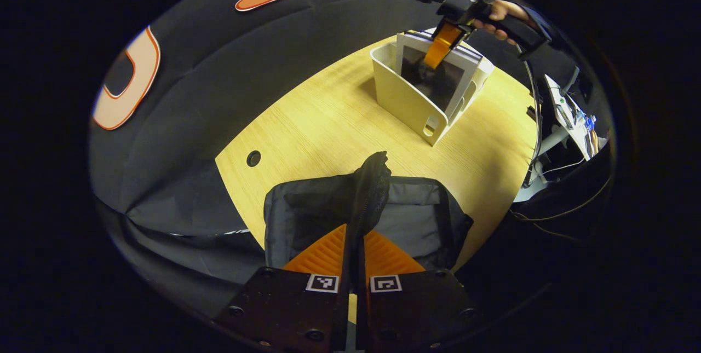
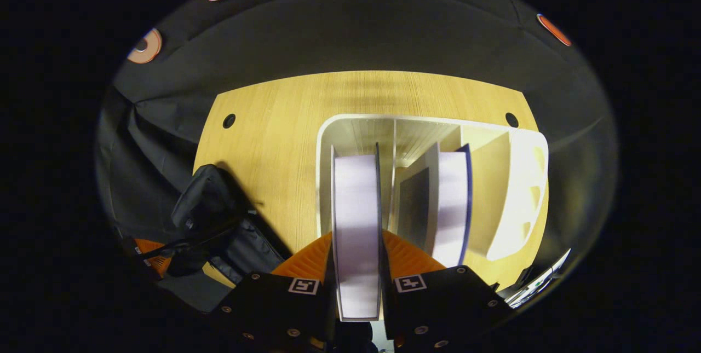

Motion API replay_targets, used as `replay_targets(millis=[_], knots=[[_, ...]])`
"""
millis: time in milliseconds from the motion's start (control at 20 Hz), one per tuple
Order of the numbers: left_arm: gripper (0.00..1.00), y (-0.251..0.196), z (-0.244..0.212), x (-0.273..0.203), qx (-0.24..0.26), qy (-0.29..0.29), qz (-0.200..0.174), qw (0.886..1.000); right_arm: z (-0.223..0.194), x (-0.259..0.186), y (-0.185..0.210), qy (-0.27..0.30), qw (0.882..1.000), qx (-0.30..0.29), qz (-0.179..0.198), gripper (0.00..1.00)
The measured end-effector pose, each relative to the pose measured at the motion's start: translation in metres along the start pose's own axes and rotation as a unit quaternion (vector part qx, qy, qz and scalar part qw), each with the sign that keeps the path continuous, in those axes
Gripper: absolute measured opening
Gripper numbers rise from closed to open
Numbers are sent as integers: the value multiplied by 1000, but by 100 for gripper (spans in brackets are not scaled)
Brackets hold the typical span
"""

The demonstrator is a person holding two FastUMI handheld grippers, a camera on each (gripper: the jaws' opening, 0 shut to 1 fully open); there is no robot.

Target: Open the schoolbag, grab two books from the bookshelf and put them into the schoolbag.

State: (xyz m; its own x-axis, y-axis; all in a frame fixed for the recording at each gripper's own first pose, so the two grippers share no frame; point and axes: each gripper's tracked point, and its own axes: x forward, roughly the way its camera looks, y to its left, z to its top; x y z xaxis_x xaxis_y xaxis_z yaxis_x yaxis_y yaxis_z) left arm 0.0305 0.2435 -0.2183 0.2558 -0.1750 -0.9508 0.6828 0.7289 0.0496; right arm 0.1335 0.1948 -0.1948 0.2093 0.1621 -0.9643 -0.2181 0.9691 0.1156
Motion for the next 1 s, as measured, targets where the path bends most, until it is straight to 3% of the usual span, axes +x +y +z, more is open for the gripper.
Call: replay_targets(millis=[250,750,850,1000], knots=[[7,-9,-2,4,34,3,5,999,-41,-43,-1,-31,999,-9,-4,35],[7,-12,-1,7,49,-4,3,999,-136,-106,-6,-67,994,75,47,34],[7,-13,1,7,46,-10,2,999,-145,-113,1,-81,990,93,65,34],[7,-13,2,4,48,-17,4,999,-158,-116,28,-91,981,124,121,32]])
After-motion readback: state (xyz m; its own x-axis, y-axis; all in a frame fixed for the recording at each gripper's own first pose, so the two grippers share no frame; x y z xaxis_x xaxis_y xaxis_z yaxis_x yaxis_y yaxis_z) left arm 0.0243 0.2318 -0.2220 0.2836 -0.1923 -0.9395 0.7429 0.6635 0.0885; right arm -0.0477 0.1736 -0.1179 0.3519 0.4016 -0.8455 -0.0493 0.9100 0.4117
